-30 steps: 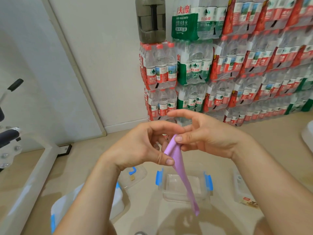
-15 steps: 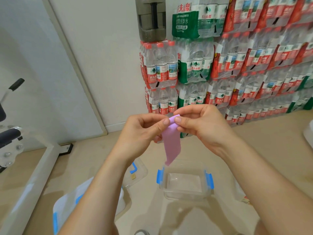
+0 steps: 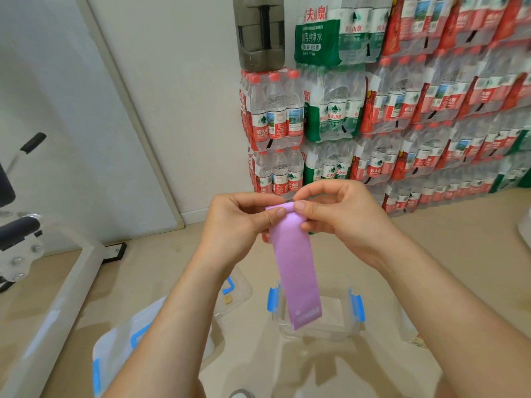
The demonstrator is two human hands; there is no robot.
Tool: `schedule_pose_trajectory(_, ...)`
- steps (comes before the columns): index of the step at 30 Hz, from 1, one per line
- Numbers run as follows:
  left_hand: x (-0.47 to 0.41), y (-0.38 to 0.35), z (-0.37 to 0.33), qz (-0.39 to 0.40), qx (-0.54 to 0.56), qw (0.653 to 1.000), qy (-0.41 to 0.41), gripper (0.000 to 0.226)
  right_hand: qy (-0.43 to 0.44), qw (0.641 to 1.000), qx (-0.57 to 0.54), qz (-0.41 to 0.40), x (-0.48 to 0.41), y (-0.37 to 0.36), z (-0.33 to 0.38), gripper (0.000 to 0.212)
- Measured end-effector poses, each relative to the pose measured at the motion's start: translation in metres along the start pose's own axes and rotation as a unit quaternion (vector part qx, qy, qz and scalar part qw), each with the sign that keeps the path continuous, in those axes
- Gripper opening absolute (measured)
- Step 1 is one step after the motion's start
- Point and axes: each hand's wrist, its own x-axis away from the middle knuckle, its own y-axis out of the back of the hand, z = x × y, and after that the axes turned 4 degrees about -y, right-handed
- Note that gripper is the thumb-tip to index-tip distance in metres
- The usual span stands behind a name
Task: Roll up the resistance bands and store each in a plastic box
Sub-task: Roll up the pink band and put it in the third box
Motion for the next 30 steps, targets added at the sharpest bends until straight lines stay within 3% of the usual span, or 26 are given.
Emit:
schedule_pose_trajectory(5, -0.0009, -0.0021, 0.001, -0.008, 0.023, 1.0, 0.006, 0.016, -0.02, 1.0, -0.012, 0.005, -0.0002, 0.0002, -0.0007, 0.014)
schedule_pose_trajectory(9, -0.001, -0.004, 0.002, -0.014, 0.053, 0.998, 0.011, 0.022, -0.051, 0.996, -0.068, 0.025, 0.0008, -0.0011, 0.0001, 0.007)
schedule_pose_trajectory(13, -0.0014, -0.0061, 0.0041, -0.011, 0.063, 0.998, 0.011, 0.028, -0.034, 0.997, -0.074, 0.014, 0.0, -0.0013, -0.0004, 0.009)
schedule_pose_trajectory(18, -0.0006, -0.0044, 0.0042, 0.041, 0.064, 0.997, 0.018, 0.015, -0.025, 0.996, -0.091, -0.002, -0.001, -0.0005, -0.0003, 0.02)
schedule_pose_trajectory(30, 0.0007, -0.0074, 0.0002, -0.007, 0.061, 0.998, 0.033, 0.013, -0.03, 0.997, -0.077, -0.007, 0.0004, 0.0, 0.0007, 0.003)
